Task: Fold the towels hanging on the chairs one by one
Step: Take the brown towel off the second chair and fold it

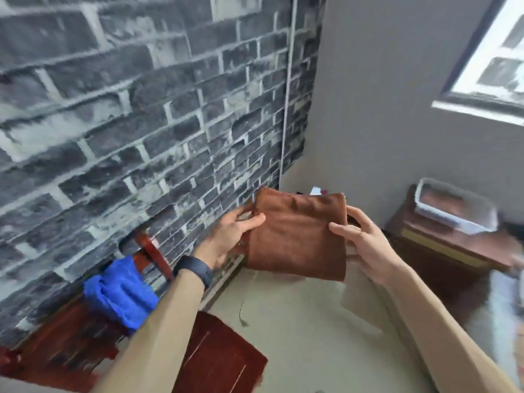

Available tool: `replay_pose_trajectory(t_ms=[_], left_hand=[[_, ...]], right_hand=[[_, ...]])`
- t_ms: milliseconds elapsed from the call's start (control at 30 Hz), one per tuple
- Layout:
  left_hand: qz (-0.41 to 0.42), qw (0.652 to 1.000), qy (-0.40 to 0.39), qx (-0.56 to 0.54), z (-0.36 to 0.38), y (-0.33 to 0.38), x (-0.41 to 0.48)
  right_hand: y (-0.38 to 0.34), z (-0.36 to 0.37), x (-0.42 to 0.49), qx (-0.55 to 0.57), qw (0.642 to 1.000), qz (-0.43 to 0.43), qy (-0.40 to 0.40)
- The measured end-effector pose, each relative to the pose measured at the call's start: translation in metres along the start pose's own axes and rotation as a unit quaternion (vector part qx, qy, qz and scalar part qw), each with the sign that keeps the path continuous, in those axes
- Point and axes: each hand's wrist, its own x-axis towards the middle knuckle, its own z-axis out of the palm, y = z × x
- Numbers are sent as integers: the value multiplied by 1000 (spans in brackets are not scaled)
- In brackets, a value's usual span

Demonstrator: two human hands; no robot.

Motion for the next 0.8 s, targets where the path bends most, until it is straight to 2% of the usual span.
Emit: replay_pose_trajectory(t_ms=[300, 567, 800], left_hand=[[52, 981, -178, 60, 163, 93, 87], [20, 972, -221, 78, 313, 87, 175], [-22, 959, -269, 86, 408, 71, 266]], right_hand=[[-67, -159, -23, 64, 985, -98, 126], [-67, -298, 4, 85, 970, -100, 204], [-55, -397, 56, 108, 963, -63, 240]])
